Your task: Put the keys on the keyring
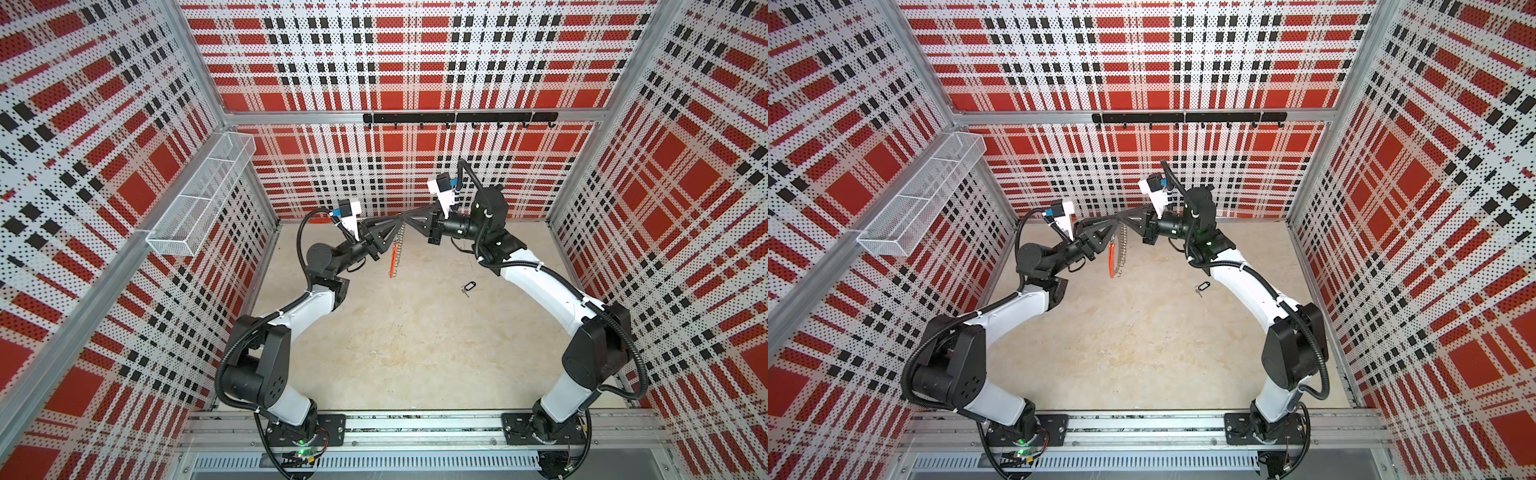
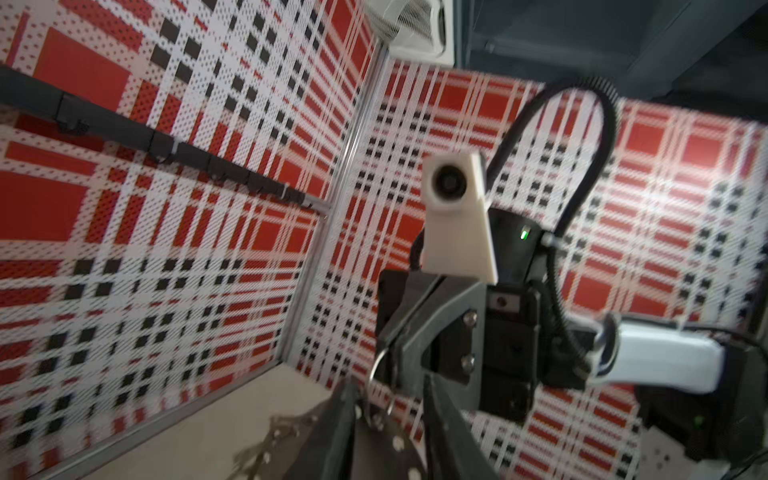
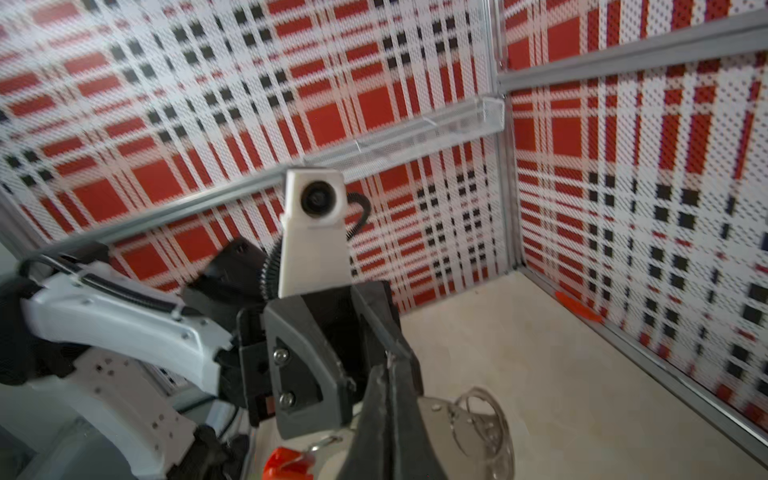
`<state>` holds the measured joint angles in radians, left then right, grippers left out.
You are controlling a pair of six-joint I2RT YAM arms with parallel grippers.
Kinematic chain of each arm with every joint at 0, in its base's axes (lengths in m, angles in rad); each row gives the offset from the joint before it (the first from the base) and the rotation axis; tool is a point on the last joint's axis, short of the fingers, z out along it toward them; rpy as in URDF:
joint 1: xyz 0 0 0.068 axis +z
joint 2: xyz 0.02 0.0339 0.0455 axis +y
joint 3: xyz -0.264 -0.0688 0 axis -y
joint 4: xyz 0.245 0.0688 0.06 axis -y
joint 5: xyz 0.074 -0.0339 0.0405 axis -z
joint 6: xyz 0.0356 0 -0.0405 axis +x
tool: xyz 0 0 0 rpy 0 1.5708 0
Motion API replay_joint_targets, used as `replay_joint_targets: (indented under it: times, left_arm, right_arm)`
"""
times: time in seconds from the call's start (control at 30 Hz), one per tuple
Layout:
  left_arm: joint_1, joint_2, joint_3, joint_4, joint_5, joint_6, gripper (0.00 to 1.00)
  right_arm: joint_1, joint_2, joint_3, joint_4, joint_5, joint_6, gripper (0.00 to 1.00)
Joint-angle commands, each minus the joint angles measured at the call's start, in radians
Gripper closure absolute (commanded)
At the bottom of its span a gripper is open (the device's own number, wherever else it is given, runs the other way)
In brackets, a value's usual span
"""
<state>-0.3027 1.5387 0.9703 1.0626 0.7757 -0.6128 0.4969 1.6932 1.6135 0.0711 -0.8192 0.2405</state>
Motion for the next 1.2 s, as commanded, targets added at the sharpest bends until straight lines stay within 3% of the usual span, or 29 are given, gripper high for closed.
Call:
replay_joint_targets:
  times: [0.0,0.07,0.23,1.17]
  left_arm:
    - [0.008,-0.049,0.080,-0.490,0.119,0.448,0.70]
    - [0.015,-0.044,0.123,-0.591,0.172,0.509,0.72]
    - [0.034,-0.020,0.196,-0.638,0.282,0.496,0.78]
    - [0.031,0.007,0.258,-0.563,0.384,0.392,0.78]
  right_arm:
    - [-0.005,-0.038,0.129,-0.447,0.112,-0.394,1.00]
    - [-0.006,-0.028,0.169,-0.536,0.145,-0.457,1.00]
    - [-0.006,-0.042,0.158,-0.562,0.147,-0.495,1.00]
    - [-0.005,-0.092,0.062,-0.337,-0.067,-0.317,1.00]
